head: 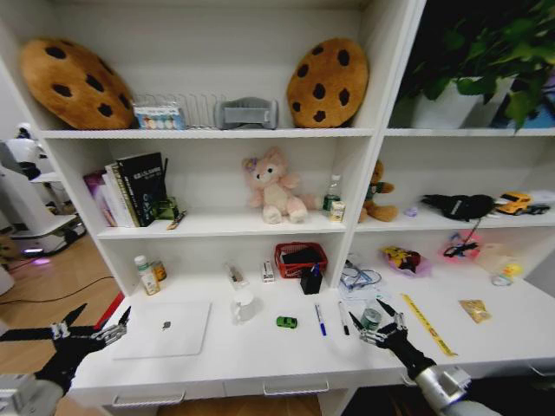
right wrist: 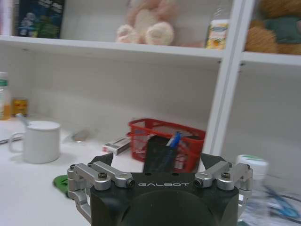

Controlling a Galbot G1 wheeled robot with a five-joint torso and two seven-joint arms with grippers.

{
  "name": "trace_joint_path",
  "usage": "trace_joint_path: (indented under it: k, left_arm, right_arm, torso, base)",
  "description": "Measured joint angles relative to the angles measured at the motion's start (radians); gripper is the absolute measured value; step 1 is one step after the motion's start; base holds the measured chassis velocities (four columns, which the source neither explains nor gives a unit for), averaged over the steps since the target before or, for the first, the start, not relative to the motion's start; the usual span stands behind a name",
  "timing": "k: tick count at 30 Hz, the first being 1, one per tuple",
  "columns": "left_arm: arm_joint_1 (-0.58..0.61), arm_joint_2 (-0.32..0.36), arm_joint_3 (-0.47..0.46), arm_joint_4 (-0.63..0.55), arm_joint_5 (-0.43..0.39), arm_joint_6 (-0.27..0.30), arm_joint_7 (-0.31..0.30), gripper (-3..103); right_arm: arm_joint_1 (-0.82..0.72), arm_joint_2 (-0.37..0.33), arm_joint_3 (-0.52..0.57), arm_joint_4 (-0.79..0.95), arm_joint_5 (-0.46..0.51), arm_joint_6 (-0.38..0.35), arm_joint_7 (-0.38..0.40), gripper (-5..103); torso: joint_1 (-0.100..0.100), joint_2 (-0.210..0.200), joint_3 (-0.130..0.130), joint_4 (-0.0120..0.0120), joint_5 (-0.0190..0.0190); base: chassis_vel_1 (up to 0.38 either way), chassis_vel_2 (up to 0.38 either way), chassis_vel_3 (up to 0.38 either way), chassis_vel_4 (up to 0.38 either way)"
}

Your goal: Organize the objects on the table.

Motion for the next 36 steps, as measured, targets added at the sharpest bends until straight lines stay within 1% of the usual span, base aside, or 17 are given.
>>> trace_joint_path:
  k: [1, 2, 4, 5, 7, 8, 10, 11, 13, 14, 18, 21, 22, 25, 26, 29, 36]
  left_arm:
    - [0.0, 0.0, 0.0, 0.0, 0.0, 0.0, 0.0, 100]
    - [0.0, 0.0, 0.0, 0.0, 0.0, 0.0, 0.0, 100]
    - [0.0, 0.0, 0.0, 0.001, 0.0, 0.0, 0.0, 100]
    - [0.0, 0.0, 0.0, 0.001, 0.0, 0.0, 0.0, 100]
    - [0.0, 0.0, 0.0, 0.0, 0.0, 0.0, 0.0, 100]
    - [0.0, 0.0, 0.0, 0.0, 0.0, 0.0, 0.0, 100]
    - [0.0, 0.0, 0.0, 0.0, 0.0, 0.0, 0.0, 100]
    - [0.0, 0.0, 0.0, 0.0, 0.0, 0.0, 0.0, 100]
    - [0.0, 0.0, 0.0, 0.0, 0.0, 0.0, 0.0, 100]
    - [0.0, 0.0, 0.0, 0.0, 0.0, 0.0, 0.0, 100]
    - [0.0, 0.0, 0.0, 0.0, 0.0, 0.0, 0.0, 100]
    - [0.0, 0.0, 0.0, 0.001, 0.0, 0.0, 0.0, 100]
    - [0.0, 0.0, 0.0, 0.001, 0.0, 0.0, 0.0, 100]
    - [0.0, 0.0, 0.0, 0.0, 0.0, 0.0, 0.0, 100]
    - [0.0, 0.0, 0.0, 0.0, 0.0, 0.0, 0.0, 100]
    - [0.0, 0.0, 0.0, 0.0, 0.0, 0.0, 0.0, 100]
    - [0.0, 0.0, 0.0, 0.0, 0.0, 0.0, 0.0, 100]
  right_arm:
    - [0.015, -0.012, -0.009, -0.026, 0.002, 0.005, -0.049, 100]
    - [0.015, -0.012, -0.009, -0.026, 0.002, 0.005, -0.049, 100]
    - [0.051, -0.033, -0.027, -0.068, 0.003, 0.01, -0.154, 100]
    - [0.051, -0.033, -0.027, -0.068, 0.003, 0.01, -0.154, 100]
    - [0.096, -0.058, -0.064, -0.091, 0.004, 0.01, -0.217, 100]
    - [0.096, -0.058, -0.064, -0.091, 0.004, 0.01, -0.217, 100]
    - [0.164, -0.092, -0.127, -0.104, 0.005, -0.002, -0.248, 100]
    - [0.164, -0.092, -0.127, -0.104, 0.005, -0.002, -0.248, 100]
    - [0.262, -0.117, -0.215, -0.151, 0.009, -0.018, -0.261, 100]
    - [0.262, -0.117, -0.215, -0.151, 0.009, -0.018, -0.261, 100]
    - [0.379, -0.135, -0.322, -0.24, 0.024, -0.038, -0.291, 100]
    - [0.485, -0.143, -0.446, -0.308, 0.032, -0.051, -0.322, 100]
    - [0.485, -0.143, -0.446, -0.308, 0.032, -0.051, -0.322, 100]
    - [0.627, -0.133, -0.579, -0.372, 0.031, -0.055, -0.335, 100]
    - [0.627, -0.133, -0.579, -0.372, 0.031, -0.055, -0.335, 100]
    - [0.747, -0.114, -0.687, -0.433, 0.03, -0.059, -0.336, 100]
    - [0.831, -0.095, -0.793, -0.487, 0.027, -0.059, -0.351, 100]
  torso:
    - [0.0, 0.0, 0.0, 0.0002, -0.0003]
    - [0.0, 0.0, 0.0, 0.0002, -0.0003]
    - [0.0, 0.0, 0.0, 0.001, -0.001]
    - [0.0, 0.0, 0.0, 0.001, -0.001]
    - [0.0, 0.0, 0.0, 0.0005, -0.0004]
    - [0.0, 0.0, 0.0, 0.0005, -0.0004]
    - [0.0, 0.0, 0.0, 0.0, -0.0005]
    - [0.0, 0.0, 0.0, 0.0, -0.0005]
    - [0.0, 0.0, 0.0, 0.0002, -0.0002]
    - [0.0, 0.0, 0.0, 0.0002, -0.0002]
    - [0.0, 0.0, 0.0, 0.0005, -0.0005]
    - [0.0, 0.0, 0.0, 0.0002, -0.0005]
    - [0.0, 0.0, 0.0, 0.0002, -0.0005]
    - [0.0, 0.0, 0.0, 0.0004, -0.0006]
    - [0.0, 0.0, 0.0, 0.0004, -0.0006]
    - [0.0, 0.0, 0.0, 0.0005, -0.0004]
    - [0.0, 0.0, 0.0, 0.0005, -0.0009]
  base:
    - [0.034, 0.11, -0.04, -0.06]
    - [0.034, 0.11, -0.04, -0.06]
    - [0.052, 0.088, -0.016, -0.044]
    - [0.07, 0.051, -0.023, -0.027]
    - [0.025, 0.025, -0.007, -0.008]
    - [0.0, 0.0, 0.0, 0.0]
    - [0.0, 0.0, 0.0, 0.0]
    - [0.0, 0.0, 0.0, 0.0]
    - [0.0, 0.0, 0.0, 0.0]
    - [0.0, 0.0, 0.0, 0.0]
    - [0.0, 0.0, 0.0, 0.0]
    - [0.0, 0.0, 0.0, 0.0]
    - [0.0, 0.0, 0.0, 0.0]
    - [0.0, 0.0, 0.0, 0.0]
    - [0.0, 0.0, 0.0, 0.0]
    - [0.0, 0.0, 0.0, 0.0]
    - [0.0, 0.0, 0.0, 0.0]
